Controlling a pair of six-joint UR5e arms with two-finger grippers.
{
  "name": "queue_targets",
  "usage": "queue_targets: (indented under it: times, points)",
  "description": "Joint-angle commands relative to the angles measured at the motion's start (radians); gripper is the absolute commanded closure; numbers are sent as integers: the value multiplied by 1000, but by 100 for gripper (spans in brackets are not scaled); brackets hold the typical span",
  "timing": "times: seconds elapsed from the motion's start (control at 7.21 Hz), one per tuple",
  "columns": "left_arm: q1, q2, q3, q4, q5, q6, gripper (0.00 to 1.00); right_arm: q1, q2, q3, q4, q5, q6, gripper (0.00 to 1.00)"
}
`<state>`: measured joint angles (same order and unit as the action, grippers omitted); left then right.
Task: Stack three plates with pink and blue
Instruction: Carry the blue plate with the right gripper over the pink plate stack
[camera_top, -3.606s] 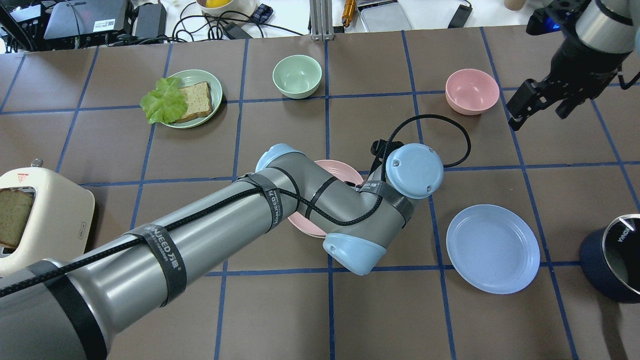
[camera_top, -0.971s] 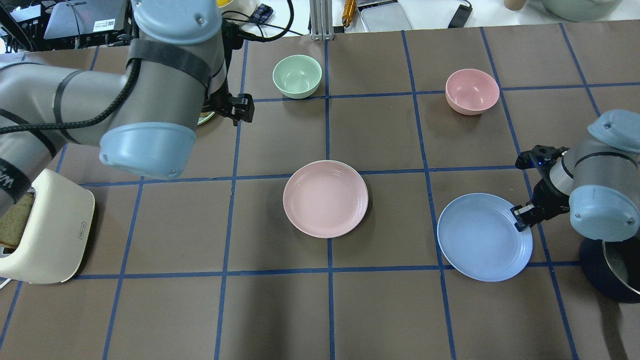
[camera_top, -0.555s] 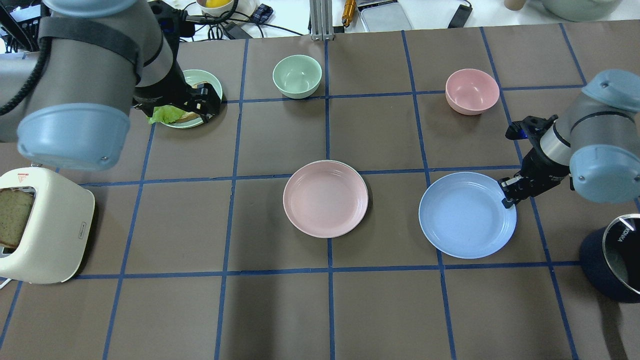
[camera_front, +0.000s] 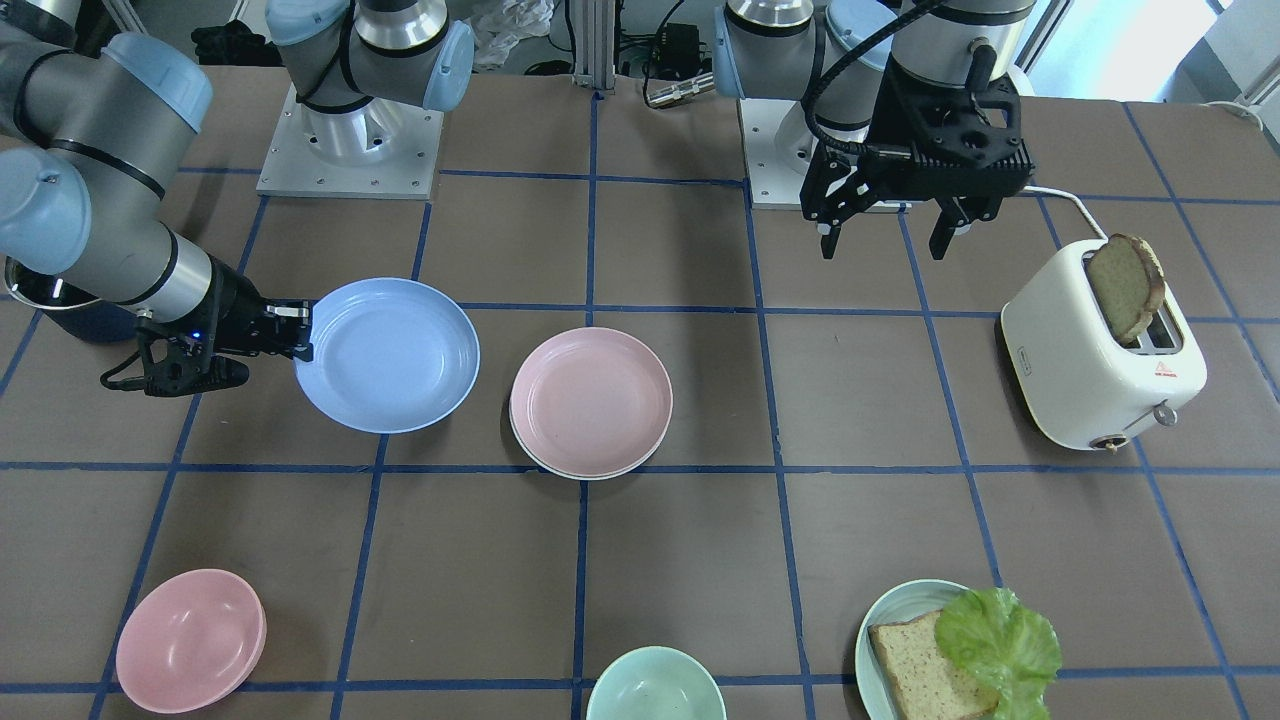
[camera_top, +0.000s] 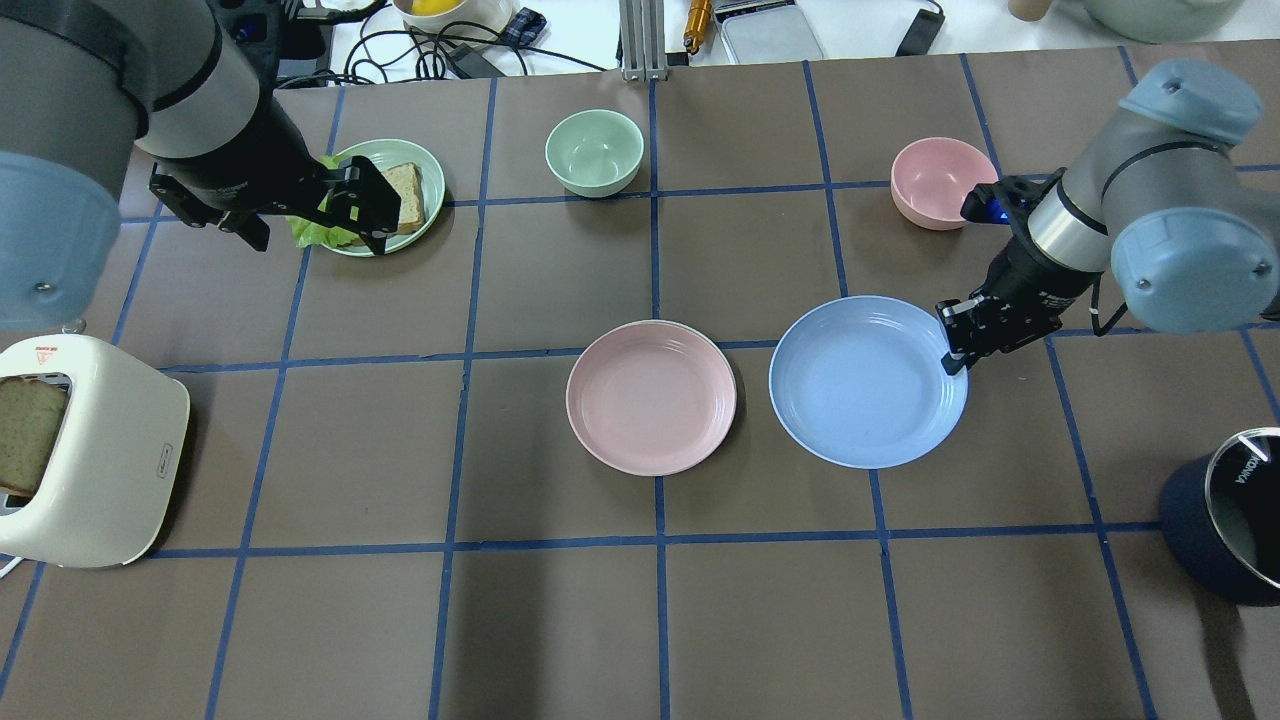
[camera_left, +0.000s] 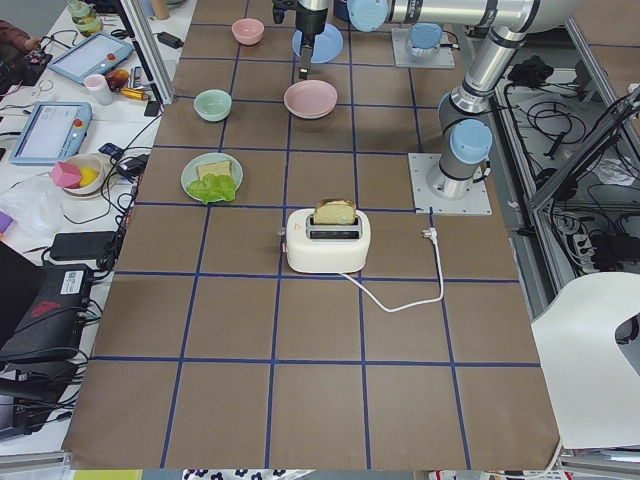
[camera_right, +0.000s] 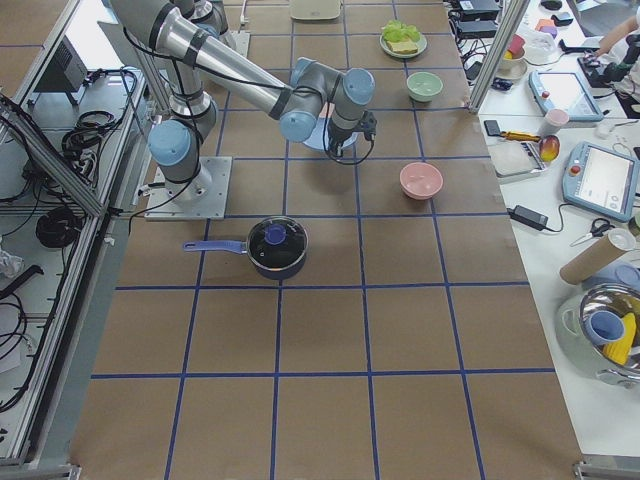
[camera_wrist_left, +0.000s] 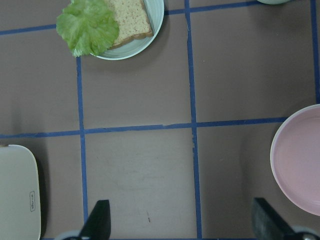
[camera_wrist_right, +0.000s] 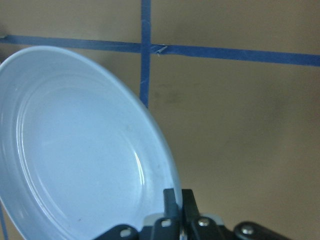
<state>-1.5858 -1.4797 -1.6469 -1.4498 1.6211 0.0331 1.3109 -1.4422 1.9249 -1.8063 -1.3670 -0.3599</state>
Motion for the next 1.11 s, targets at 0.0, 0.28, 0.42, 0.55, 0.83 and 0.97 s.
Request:
queue_targets:
  times: [0.0,0.28,0.42,0.55,0.83,0.97]
  points:
    - [3,30,24,-79,-74,1,0,43,22,-11,28,104,64,100]
    - [1,23,108,-225,-81,-1,0,150,37,-11,15,105,133,100]
    - [1,9,119,-230,-82,-1,0,206,51,-11,13,106,181,100]
    - [1,6,108,-230,-82,-1,0,256,75,-9,-22,108,215,100]
    - [0,15,67,-216,-72,-9,0,356,127,-7,-162,111,283,100]
    - [1,30,49,-189,-72,-4,0,384,143,-15,-201,118,314,100]
